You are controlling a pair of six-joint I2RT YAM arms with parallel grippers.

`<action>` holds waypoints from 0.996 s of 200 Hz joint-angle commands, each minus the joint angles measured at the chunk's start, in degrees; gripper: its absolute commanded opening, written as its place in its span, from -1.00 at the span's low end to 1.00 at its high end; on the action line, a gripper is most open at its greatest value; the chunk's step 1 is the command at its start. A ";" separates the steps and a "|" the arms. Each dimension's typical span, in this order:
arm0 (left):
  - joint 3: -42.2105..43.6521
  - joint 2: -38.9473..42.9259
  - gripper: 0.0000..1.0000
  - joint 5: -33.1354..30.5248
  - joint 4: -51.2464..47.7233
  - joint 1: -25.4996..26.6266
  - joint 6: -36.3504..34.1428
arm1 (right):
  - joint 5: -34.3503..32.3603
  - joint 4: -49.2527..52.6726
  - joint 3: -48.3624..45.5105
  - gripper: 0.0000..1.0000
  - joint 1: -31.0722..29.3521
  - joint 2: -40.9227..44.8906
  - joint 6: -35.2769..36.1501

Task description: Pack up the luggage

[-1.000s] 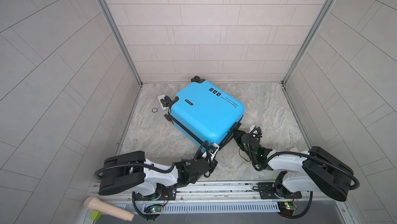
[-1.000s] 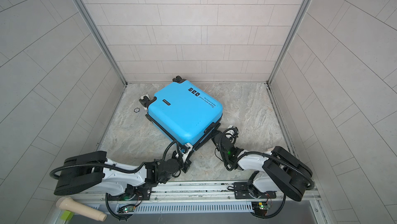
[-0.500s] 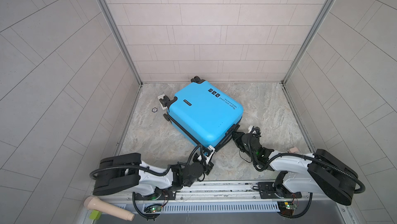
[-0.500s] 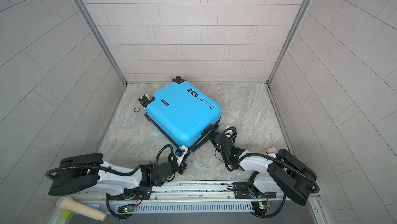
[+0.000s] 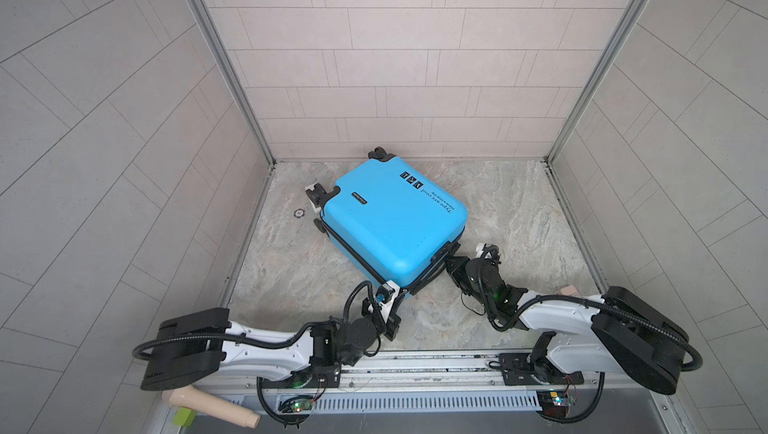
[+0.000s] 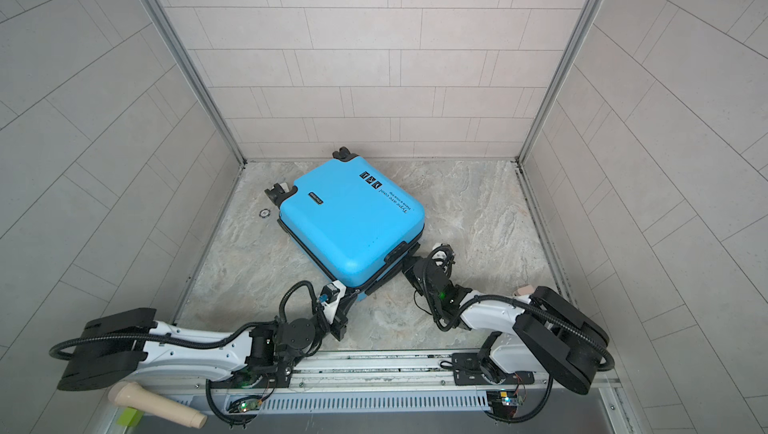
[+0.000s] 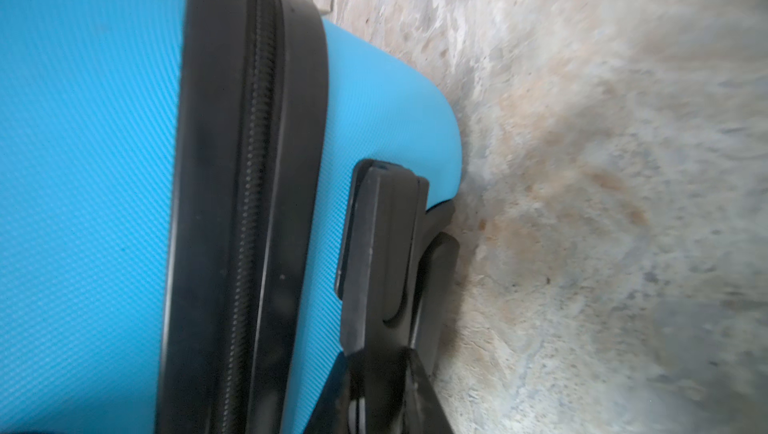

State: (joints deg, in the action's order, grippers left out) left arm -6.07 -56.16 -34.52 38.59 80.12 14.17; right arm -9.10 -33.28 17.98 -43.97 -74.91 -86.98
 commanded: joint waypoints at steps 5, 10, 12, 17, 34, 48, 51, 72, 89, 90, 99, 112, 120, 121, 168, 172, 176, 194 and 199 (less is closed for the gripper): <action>-1.89 3.24 -1.00 -4.15 3.04 -0.40 1.08 | 3.60 -3.95 1.69 -1.00 -1.15 -2.67 3.84; -1.93 3.22 -1.00 -4.13 2.90 -0.39 1.05 | 3.83 -4.35 1.79 -1.00 -1.20 -3.10 3.60; -1.95 3.24 -1.00 -4.10 2.83 -0.40 1.10 | 3.96 -4.47 1.80 -1.00 -1.14 -3.34 3.54; -2.03 3.09 -1.00 -4.06 2.89 -0.42 1.12 | 4.07 -4.93 1.85 -1.00 -1.15 -3.78 3.36; -2.02 2.40 -0.92 -4.39 3.27 -0.39 1.20 | 4.69 -6.34 1.91 -1.00 -1.21 -5.08 2.87; -1.93 1.87 -0.85 -5.21 3.92 -0.40 1.58 | 5.05 -6.79 2.21 -1.00 -1.21 -5.66 2.65; -1.98 1.72 -0.84 -5.39 4.07 -0.40 1.60 | 5.05 -6.73 2.23 -1.00 -1.23 -5.72 2.65; -1.87 1.13 -0.77 -6.65 5.14 -0.40 1.65 | 5.06 -6.80 2.19 -1.00 -1.21 -5.70 2.65; -1.92 0.72 -0.77 -6.84 5.55 -0.49 1.59 | 4.98 -6.44 2.15 -1.00 -1.27 -5.42 2.61; -1.97 0.71 -0.77 -6.81 5.58 -0.49 1.62 | 4.98 -6.49 2.15 -1.00 -1.24 -5.38 2.56; -2.10 0.18 -0.80 -6.67 5.56 -0.49 1.60 | 4.84 -6.30 2.03 -1.00 -1.26 -5.30 2.52; -1.94 -0.54 -0.81 -6.67 5.79 -0.49 2.14 | 4.85 -6.34 1.92 -1.00 -1.29 -5.19 2.43; -1.78 -0.93 -0.79 -6.77 5.80 -0.49 2.71 | 4.84 -6.34 1.94 -1.00 -1.30 -5.21 2.38; -1.77 -0.99 -0.78 -6.78 5.80 -0.49 2.75 | 4.82 -6.35 1.96 -1.00 -1.30 -5.18 2.36; -0.63 0.31 -0.38 -6.51 2.25 -0.49 4.27 | 4.80 -6.43 1.90 -1.00 -1.30 -5.22 2.27; -0.68 0.72 -0.35 -6.48 1.52 -0.49 4.52 | 4.80 -6.45 1.95 -1.00 -1.32 -5.19 2.31; -0.62 1.15 -0.32 -6.50 0.67 -0.49 4.63 | 4.76 -6.42 1.96 -1.00 -1.30 -5.24 2.31; -0.36 3.83 -0.14 -7.94 -3.52 -0.49 6.06 | 4.45 -6.49 1.72 -1.00 -1.22 -4.90 2.35; -0.29 4.87 -0.11 -8.76 -4.85 -0.49 6.97 | 4.35 -6.52 1.48 -1.00 -1.21 -4.69 2.44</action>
State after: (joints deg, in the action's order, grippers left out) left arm -6.61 -54.72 -36.77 40.03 80.53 18.24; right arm -7.77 -38.02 19.29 -44.10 -80.16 -86.43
